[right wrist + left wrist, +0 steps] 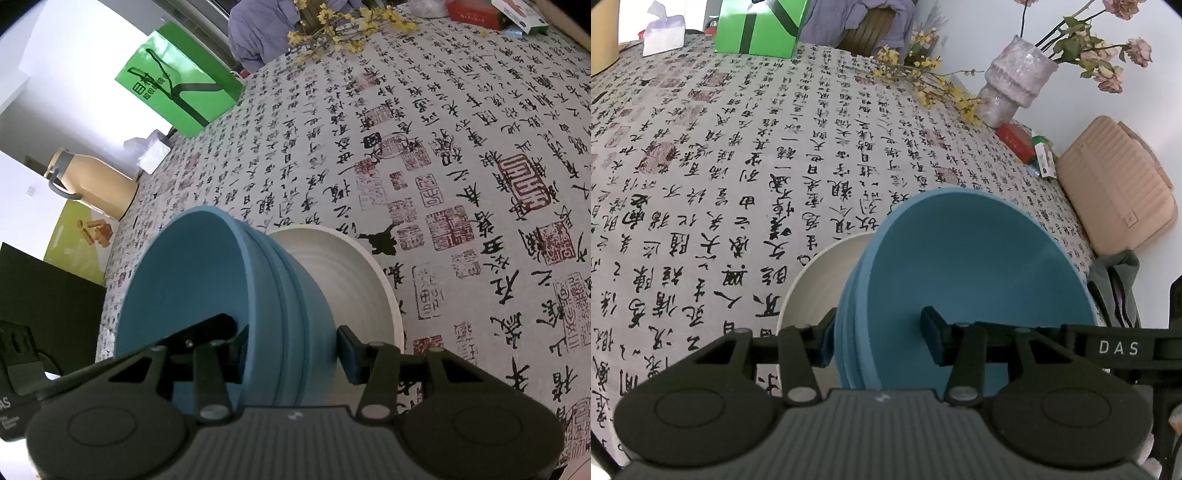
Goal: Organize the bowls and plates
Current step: 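Lower the stacked blue bowls onto the cream plate stack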
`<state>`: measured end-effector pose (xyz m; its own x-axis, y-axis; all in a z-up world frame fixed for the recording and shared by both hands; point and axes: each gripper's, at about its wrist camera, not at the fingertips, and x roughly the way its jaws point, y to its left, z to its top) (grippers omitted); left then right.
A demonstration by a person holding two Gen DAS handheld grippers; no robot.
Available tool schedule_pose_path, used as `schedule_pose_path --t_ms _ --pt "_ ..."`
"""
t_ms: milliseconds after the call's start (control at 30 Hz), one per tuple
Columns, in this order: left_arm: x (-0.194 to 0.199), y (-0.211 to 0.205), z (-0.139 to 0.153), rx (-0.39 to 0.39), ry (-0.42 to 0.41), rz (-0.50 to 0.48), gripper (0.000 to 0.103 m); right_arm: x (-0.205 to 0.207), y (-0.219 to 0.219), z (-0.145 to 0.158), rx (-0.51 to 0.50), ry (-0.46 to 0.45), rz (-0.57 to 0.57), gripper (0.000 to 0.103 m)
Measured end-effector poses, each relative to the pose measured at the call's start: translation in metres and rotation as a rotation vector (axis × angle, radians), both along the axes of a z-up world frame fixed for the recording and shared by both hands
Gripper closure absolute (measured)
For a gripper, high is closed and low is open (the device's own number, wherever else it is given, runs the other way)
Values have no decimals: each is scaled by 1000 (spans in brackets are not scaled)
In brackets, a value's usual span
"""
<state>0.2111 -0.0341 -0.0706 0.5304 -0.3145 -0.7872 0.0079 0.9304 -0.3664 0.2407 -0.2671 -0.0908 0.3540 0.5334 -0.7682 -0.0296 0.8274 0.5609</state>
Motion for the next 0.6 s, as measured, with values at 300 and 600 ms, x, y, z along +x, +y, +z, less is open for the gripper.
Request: schedule_pose_path --t_ms 300,600 --pt "0 -2 2 4 -32 -15 53 1 -2 -4 3 -8 9 52" --pt "-26 8 20 16 -170 -9 32 -19 -7 17 7 -173 13 19"
